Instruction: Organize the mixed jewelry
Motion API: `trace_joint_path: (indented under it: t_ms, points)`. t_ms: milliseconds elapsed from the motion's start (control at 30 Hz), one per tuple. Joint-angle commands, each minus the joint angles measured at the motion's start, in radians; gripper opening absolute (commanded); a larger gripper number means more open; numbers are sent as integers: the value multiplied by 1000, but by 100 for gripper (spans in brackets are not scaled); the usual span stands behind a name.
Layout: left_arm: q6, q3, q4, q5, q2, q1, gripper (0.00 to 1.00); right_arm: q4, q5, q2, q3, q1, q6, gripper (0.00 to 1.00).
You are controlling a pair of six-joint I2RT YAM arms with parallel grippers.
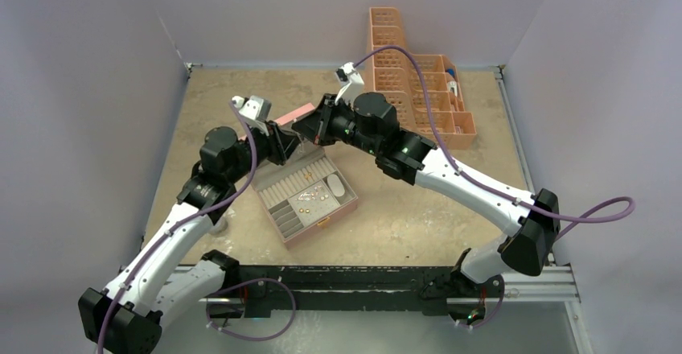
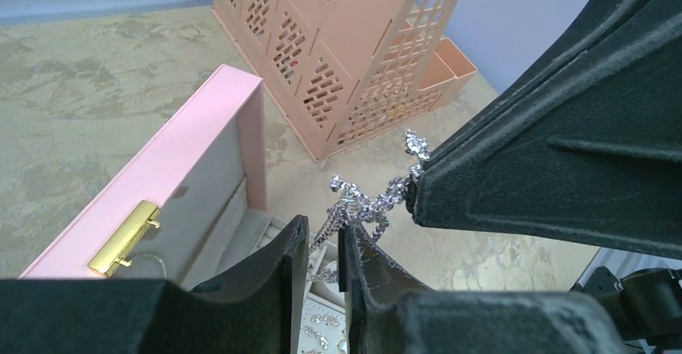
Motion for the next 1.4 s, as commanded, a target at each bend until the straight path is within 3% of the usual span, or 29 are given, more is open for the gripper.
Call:
trace_joint_path:
  t_ms: [0, 233, 433, 733, 1100, 1367]
  points:
    - [-2, -6, 52, 1, 3, 0, 18, 64, -3, -53, 18, -7, 14, 0]
    - [6, -12, 35, -14, -6, 0, 13, 75, 13, -69, 2, -14, 22, 0]
    - [22, 11, -28, -58, -9, 0, 0, 75, 15, -76, -18, -20, 23, 0]
    - [75, 139, -204, -117, 27, 0, 0, 107, 52, -77, -101, -40, 37, 0]
    - [145, 356, -464, -147, 176, 0, 0, 168, 90, -10, -149, -56, 47, 0]
    - [175, 442, -557, -229, 263, 0, 0, 195, 81, 55, -141, -76, 65, 0]
